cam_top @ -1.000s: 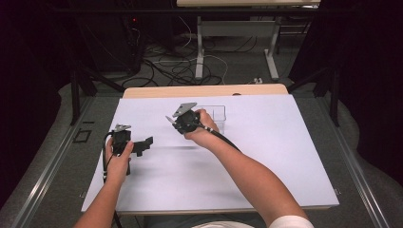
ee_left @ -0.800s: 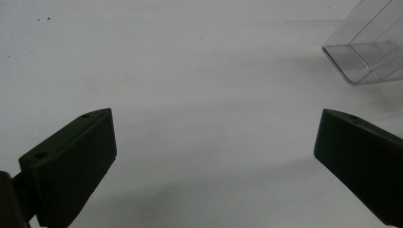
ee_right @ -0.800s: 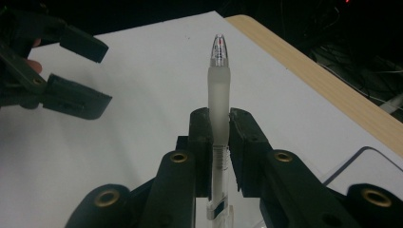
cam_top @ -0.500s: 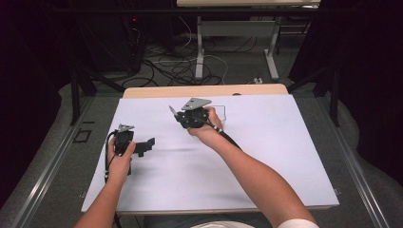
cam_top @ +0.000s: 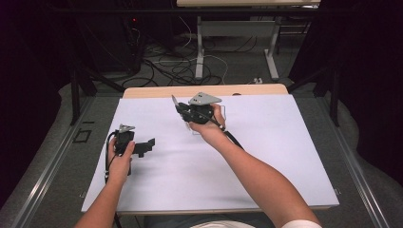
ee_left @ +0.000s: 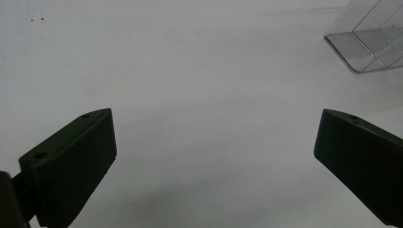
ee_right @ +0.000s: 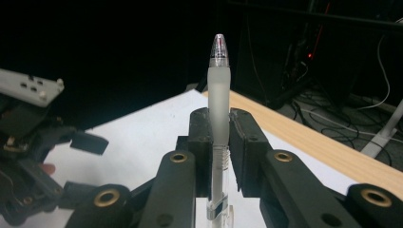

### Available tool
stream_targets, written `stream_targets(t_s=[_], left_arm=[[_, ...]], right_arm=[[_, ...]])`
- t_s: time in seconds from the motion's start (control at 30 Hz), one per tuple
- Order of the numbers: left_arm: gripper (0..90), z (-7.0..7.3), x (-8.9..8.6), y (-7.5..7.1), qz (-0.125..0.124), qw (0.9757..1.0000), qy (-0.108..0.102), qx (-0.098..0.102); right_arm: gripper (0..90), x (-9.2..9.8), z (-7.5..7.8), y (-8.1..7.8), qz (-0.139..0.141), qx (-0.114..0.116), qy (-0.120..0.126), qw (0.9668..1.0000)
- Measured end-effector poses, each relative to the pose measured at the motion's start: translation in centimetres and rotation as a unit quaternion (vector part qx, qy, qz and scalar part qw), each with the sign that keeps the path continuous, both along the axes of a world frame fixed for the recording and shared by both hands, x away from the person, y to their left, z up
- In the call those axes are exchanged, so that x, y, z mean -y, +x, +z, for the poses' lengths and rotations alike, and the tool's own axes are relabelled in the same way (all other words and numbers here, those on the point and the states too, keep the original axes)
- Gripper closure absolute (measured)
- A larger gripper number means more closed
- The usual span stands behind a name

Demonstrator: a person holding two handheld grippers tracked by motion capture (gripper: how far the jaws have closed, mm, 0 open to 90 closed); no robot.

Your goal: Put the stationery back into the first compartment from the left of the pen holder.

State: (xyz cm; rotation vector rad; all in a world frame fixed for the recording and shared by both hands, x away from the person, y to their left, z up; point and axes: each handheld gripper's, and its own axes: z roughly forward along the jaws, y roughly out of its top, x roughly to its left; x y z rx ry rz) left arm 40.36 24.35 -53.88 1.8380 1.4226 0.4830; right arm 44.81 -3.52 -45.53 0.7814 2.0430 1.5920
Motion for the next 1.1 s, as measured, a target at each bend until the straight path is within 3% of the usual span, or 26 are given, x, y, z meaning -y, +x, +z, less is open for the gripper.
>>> stream_targets(t_s=[0.27, 0.37, 0.6, 0.9, 1.1], left_arm=[[0.3, -0.1, 0.1, 0.0, 0.001, 1.0000, 0.001, -0.001], [0.3, -0.1, 0.0, 0.0, 0.001, 1.0000, 0.001, 0.000], [0.3, -0.1, 0.0, 0.0, 0.001, 1.0000, 0.001, -0.001], [0.3, -0.1, 0.1, 0.0, 0.003, 1.0000, 0.002, -0.004], [0.3, -0.1, 0.0, 0.1, 0.002, 1.0000, 0.002, 0.000]], right_arm=[[79.7, 0.9, 1.1, 0.1, -0.022, 0.021, 0.035, 0.9989], [79.7, 1.5, 1.6, 0.4, -0.036, 0.042, 0.055, 0.9970], [79.7, 2.5, 2.2, 0.7, -0.055, 0.042, 0.069, 0.9952], [79.7, 3.5, 2.1, 1.6, -0.079, 0.046, 0.060, 0.9940], [79.7, 3.4, 1.5, 2.5, -0.097, 0.033, 0.062, 0.9928]])
